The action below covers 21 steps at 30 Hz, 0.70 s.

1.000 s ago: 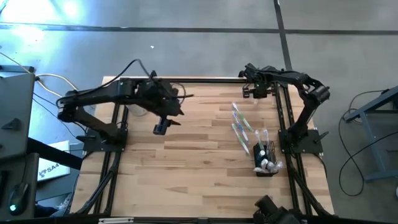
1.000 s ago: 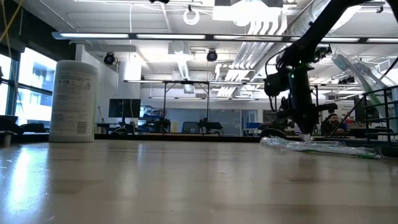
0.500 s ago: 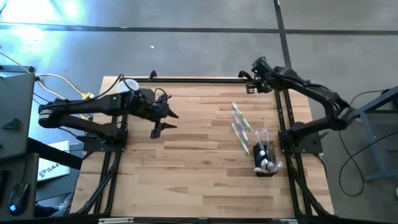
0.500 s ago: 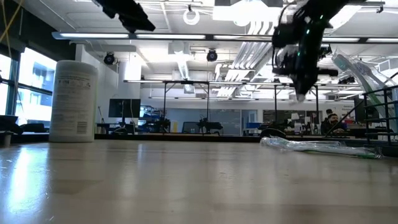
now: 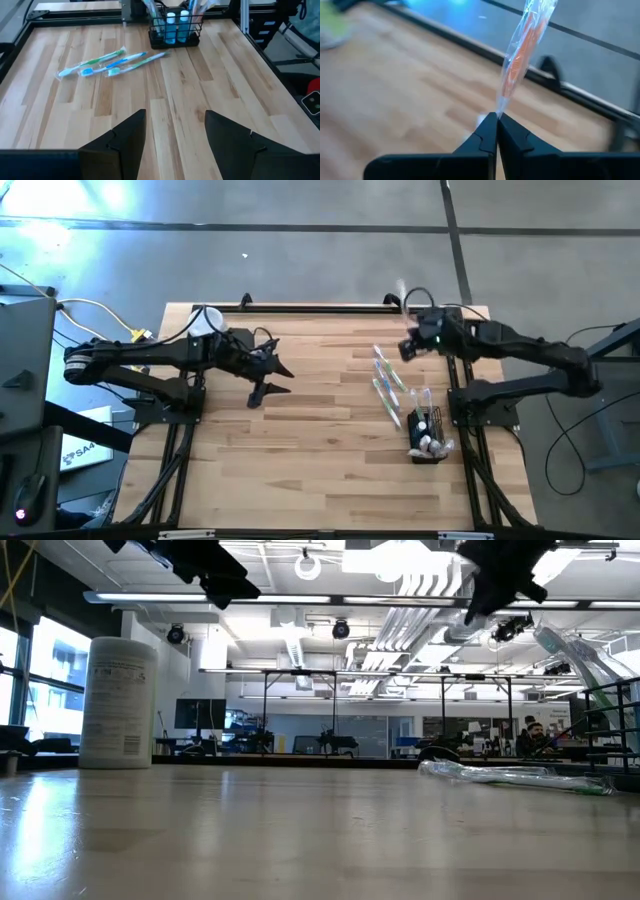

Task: Pick & Place toothbrushing station
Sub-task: Put the orange toothbrush into the black mesh organizer

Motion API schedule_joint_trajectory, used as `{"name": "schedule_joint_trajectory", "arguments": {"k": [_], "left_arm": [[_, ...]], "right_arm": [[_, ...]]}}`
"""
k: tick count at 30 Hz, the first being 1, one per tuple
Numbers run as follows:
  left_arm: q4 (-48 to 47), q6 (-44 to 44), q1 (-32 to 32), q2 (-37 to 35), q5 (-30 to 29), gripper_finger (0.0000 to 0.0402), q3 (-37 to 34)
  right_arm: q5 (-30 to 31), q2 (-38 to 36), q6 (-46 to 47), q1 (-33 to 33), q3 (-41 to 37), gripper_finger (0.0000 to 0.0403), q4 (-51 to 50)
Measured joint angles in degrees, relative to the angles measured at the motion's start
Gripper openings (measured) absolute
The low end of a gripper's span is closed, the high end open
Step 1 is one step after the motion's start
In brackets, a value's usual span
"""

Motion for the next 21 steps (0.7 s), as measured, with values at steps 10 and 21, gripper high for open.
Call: {"name": "schedule_joint_trajectory", "arguments": {"k": [10, 21], "left_arm": [[-0.07, -0.69, 0.00, 2.54, 0.19, 0.0199, 0.07], [4.74, 20.90, -6.60, 6.38, -11.32, 0.0178, -0.02]], "right_arm": [[0.33, 4.05, 8.42, 23.83, -0.01, 0.0002, 8.15], [-6.05, 15.98, 22.54, 34.04, 0.00, 0.0002, 17.18]]}}
